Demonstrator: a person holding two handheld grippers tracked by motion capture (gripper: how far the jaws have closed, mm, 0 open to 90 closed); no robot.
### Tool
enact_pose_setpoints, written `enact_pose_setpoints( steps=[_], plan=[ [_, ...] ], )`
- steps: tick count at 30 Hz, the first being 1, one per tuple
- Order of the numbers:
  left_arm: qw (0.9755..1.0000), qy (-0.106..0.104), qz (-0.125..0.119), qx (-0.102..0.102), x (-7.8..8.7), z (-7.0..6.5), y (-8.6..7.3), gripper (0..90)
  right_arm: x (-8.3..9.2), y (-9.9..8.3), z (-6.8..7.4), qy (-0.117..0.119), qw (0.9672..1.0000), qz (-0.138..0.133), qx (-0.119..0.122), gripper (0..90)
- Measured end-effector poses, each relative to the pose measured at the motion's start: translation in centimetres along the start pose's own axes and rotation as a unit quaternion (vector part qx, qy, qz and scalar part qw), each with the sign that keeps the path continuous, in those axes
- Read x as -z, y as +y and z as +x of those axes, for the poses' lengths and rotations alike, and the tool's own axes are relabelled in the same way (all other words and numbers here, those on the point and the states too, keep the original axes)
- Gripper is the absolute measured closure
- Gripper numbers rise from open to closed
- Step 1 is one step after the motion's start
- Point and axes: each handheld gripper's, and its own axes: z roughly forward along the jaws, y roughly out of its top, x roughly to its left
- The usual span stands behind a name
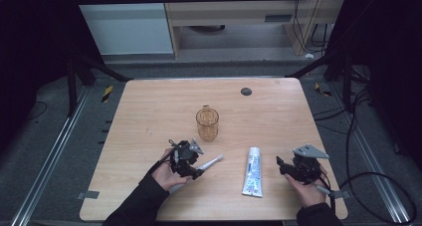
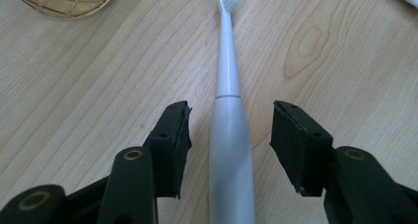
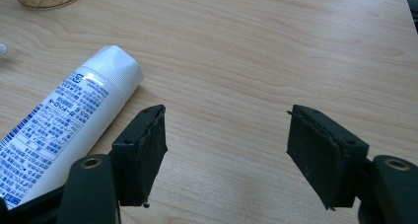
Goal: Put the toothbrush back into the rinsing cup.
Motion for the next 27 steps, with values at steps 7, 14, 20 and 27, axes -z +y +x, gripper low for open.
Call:
enact_pose_setpoints(
  steps=[7, 14, 20, 27],
  plan=[
    [0.9999, -0.001, 0.015, 0.003, -0.5, 0.2, -0.1, 50.4, -0.1, 0.0, 0.0, 0.001, 1.0, 0.002, 0.002, 31.5],
    [0.9997, -0.002, 0.022, 0.004, -1.0, 0.2, -0.2, 51.9, -0.1, 0.0, 0.0, 0.0, 1.0, 0.004, 0.003, 31.6],
    [0.9995, -0.006, 0.029, 0.007, -1.3, 0.3, -0.2, 54.7, -0.1, 0.0, 0.0, 0.003, 1.0, 0.006, 0.002, 31.8],
    [0.9991, -0.014, 0.038, 0.011, -1.7, 0.4, -0.1, 58.8, -0.2, 0.0, 0.1, 0.005, 1.0, 0.007, 0.004, 32.0]
  ],
)
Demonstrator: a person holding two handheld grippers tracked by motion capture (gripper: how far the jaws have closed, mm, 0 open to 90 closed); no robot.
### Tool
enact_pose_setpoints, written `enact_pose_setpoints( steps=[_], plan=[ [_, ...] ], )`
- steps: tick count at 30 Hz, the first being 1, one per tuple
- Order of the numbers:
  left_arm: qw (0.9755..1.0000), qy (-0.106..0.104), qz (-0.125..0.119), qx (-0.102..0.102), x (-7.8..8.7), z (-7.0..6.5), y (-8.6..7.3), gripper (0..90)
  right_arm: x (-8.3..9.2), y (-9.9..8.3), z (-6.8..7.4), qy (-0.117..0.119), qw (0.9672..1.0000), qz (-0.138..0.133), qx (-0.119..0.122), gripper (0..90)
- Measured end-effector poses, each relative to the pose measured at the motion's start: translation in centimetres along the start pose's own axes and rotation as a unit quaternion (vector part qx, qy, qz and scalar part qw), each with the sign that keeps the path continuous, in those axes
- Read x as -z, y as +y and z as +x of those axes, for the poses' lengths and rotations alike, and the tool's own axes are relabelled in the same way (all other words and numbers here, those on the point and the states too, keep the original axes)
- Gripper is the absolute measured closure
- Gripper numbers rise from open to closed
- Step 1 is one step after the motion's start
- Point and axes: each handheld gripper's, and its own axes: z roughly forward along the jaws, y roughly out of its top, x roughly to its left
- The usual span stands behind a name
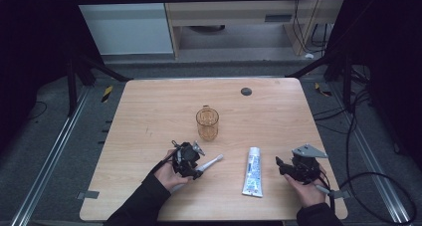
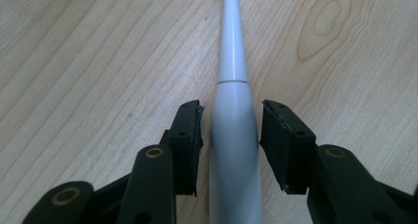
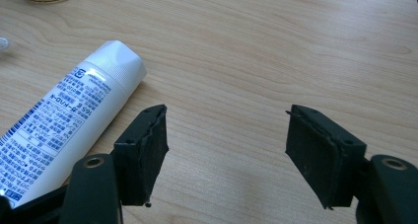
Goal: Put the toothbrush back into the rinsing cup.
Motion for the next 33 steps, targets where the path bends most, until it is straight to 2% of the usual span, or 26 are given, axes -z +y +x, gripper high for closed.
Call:
enact_pose_setpoints(
  steps=[12, 33],
  plan=[
    [0.9999, -0.007, 0.011, 0.001, -0.53, 0.11, 0.1, 65.3, -0.07, 0.0, -0.02, 0.001, 1.0, 0.001, 0.002, 32.3],
    [0.9998, -0.002, 0.02, 0.003, -0.5, 0.05, 0.35, 66.8, -0.13, -0.02, -0.04, 0.003, 1.0, 0.004, 0.001, 32.5]
  ],
)
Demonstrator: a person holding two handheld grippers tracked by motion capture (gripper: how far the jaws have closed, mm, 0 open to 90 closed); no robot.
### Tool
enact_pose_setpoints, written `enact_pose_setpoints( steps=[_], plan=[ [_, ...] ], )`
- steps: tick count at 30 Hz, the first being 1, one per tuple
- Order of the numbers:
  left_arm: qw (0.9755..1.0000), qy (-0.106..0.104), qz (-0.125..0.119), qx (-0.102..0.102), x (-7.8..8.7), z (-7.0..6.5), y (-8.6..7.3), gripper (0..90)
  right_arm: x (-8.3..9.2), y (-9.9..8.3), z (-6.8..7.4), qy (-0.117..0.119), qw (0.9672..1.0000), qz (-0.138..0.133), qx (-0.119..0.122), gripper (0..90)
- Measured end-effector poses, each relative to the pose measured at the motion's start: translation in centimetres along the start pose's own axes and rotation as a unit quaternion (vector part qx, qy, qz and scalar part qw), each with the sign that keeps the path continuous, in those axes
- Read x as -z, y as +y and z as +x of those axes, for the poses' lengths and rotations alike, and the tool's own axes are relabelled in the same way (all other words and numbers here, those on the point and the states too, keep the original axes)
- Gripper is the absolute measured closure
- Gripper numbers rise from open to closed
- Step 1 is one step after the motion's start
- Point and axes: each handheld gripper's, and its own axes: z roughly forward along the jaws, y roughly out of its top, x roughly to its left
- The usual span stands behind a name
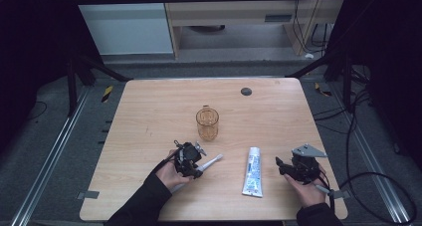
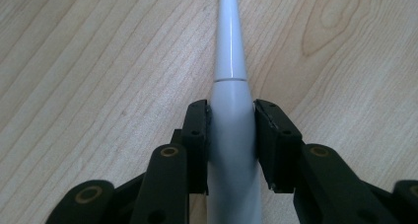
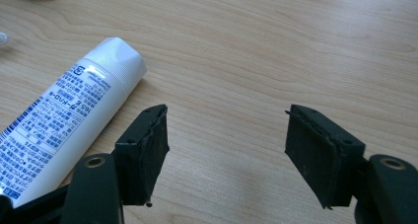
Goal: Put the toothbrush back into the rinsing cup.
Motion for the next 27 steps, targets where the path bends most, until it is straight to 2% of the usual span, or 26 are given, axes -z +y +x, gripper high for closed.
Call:
enact_pose_setpoints(
  steps=[6, 15, 19, 27],
  plan=[
    [1.0, -0.001, -0.002, 0.002, 0.4, 0.1, -0.1, 66.9, -0.1, 0.0, 0.0, -0.001, 1.0, 0.0, 0.003, 32.6],
    [0.9996, -0.001, -0.029, 0.007, 1.9, 0.5, -0.4, 67.0, -0.1, 0.0, 0.0, -0.001, 1.0, 0.0, 0.002, 32.6],
    [0.9989, 0.001, -0.044, 0.015, 2.5, 0.5, -0.6, 67.0, -0.1, 0.0, 0.0, -0.001, 1.0, 0.001, 0.002, 32.6],
    [0.9978, 0.01, -0.064, 0.015, 3.6, 0.6, -0.7, 67.1, -0.1, -0.1, 0.0, 0.0, 1.0, 0.001, 0.0, 32.8]
  ],
)
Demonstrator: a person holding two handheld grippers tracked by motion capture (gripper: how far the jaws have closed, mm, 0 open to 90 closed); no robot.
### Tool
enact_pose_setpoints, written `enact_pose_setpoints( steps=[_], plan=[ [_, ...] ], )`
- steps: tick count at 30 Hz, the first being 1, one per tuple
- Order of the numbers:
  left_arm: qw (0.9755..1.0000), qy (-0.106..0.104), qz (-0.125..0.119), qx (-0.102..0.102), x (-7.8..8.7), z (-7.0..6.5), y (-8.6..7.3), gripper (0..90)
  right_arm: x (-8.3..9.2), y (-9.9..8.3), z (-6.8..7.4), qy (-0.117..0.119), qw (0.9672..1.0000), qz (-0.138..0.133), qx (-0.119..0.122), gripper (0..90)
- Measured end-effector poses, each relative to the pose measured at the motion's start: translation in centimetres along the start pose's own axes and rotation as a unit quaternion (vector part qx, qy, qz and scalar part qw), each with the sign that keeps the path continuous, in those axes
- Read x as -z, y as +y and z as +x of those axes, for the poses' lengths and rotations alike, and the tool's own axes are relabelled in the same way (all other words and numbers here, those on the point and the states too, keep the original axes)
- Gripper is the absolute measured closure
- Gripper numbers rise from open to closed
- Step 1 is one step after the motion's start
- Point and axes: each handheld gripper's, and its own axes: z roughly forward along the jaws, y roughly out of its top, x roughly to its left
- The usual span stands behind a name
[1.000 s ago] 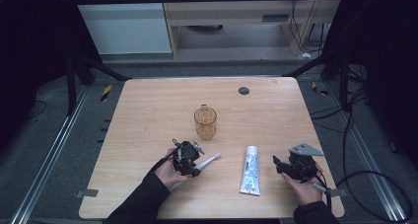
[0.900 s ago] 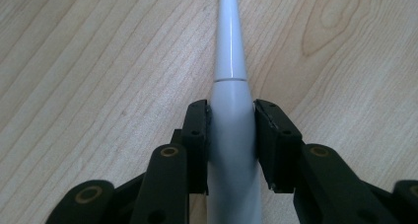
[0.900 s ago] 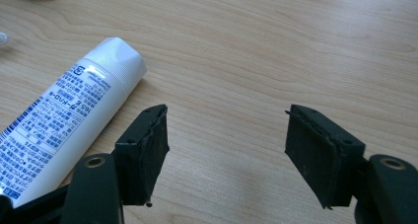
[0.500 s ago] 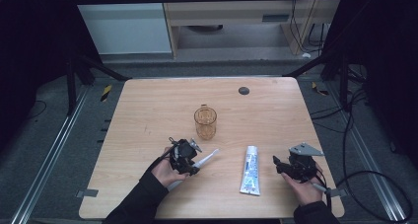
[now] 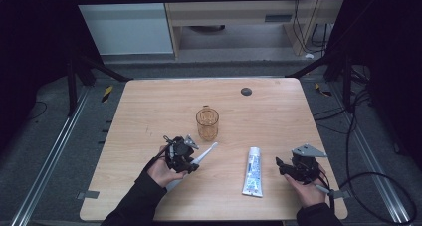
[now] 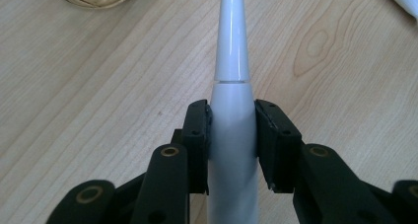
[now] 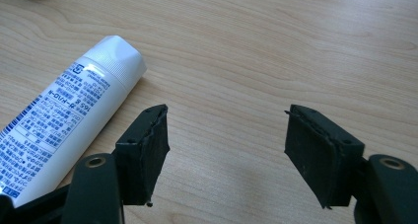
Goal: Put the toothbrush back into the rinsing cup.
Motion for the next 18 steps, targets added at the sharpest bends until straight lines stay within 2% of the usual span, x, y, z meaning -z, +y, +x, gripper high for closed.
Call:
enact_pose_setpoints(
  steps=[5, 11, 14, 18],
  plan=[
    [0.9996, 0.009, -0.026, 0.009, 1.0, 0.0, 0.0, 67.2, 0.0, 0.0, 0.0, 0.0, 1.0, 0.0, 0.0, 32.8],
    [0.9978, 0.022, -0.06, 0.015, 2.3, 0.3, -0.1, 67.2, 0.0, 0.0, 0.0, 0.0, 1.0, 0.001, -0.001, 32.8],
    [0.9962, 0.029, -0.08, 0.02, 3.1, 0.4, -0.2, 67.2, 0.0, 0.0, 0.0, 0.0, 1.0, 0.001, 0.0, 32.8],
    [0.9927, 0.038, -0.111, 0.028, 4.2, 0.5, -0.3, 67.2, 0.0, 0.0, 0.0, 0.001, 1.0, 0.002, -0.003, 32.8]
  ],
)
